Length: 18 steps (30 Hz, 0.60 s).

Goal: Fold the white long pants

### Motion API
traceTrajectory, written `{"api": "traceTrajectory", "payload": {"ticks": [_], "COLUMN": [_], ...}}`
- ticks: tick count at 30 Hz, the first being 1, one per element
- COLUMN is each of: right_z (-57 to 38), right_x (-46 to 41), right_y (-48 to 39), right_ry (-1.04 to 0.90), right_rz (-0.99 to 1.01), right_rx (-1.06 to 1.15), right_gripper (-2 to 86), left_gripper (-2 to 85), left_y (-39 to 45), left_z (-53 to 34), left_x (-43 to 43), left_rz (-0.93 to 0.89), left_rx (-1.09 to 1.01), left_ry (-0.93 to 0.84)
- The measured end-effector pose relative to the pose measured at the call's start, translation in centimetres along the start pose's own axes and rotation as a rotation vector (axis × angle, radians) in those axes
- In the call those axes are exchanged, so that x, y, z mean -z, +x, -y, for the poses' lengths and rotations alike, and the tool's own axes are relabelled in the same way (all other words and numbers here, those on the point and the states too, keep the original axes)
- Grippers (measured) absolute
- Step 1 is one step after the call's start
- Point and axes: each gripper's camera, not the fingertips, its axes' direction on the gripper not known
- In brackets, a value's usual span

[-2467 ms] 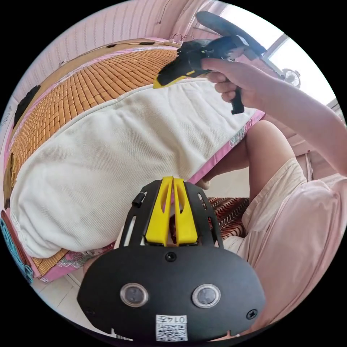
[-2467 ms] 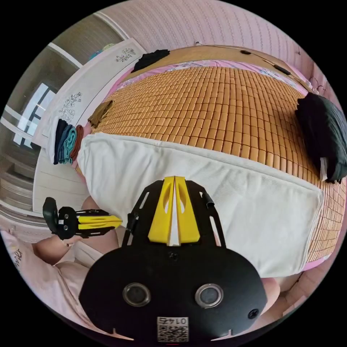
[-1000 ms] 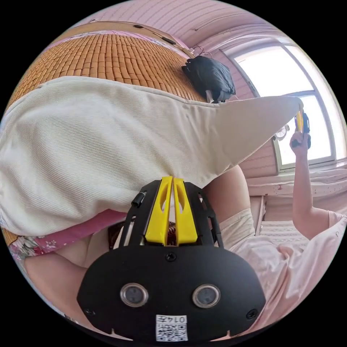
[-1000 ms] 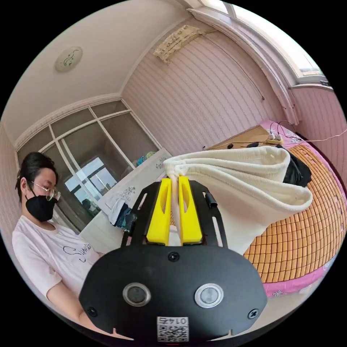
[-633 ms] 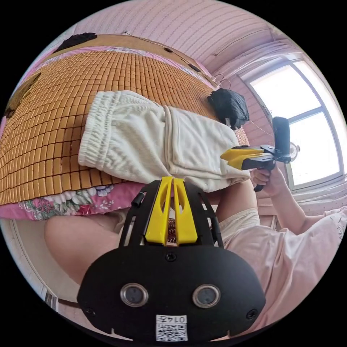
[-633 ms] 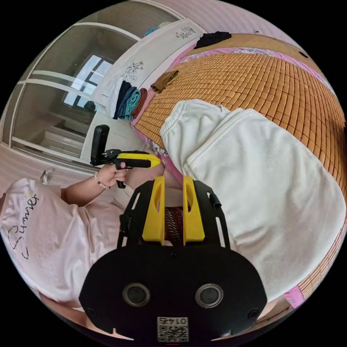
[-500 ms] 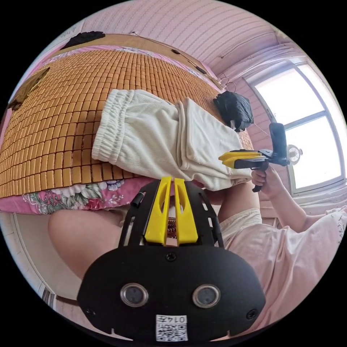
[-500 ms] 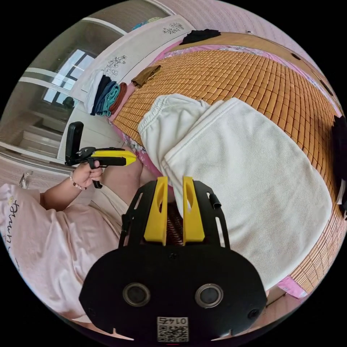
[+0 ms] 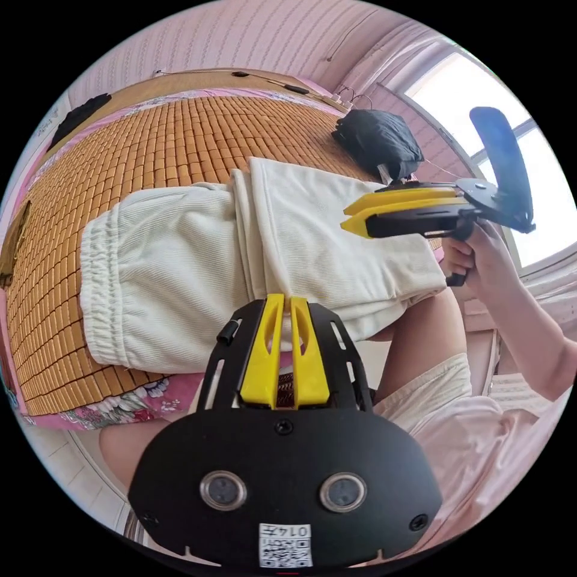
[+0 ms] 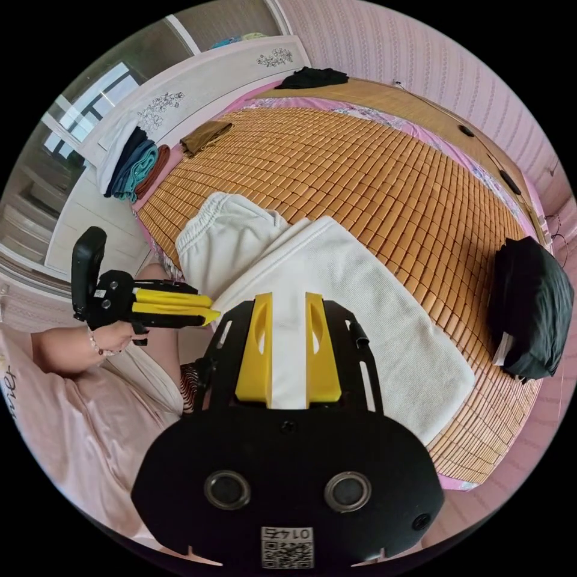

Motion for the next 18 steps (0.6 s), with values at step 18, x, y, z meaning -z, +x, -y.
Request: {"api": "traceTrajectory", "payload": {"ticks": [18], "right_z": [19.7], "right_x": [1.8], "right_y": [-0.7], "right_ry": [-0.137], "right_rz": [-0.068], "right_rx": [0.266], "right_gripper": [1.0], "left_gripper": [-0.6], "left_y": [-0.6], "left_z": [-2.8], "left_x": [4.2], "left_rz": [-0.052], "left_rx": [0.001], "left_ry": [0.109]}}
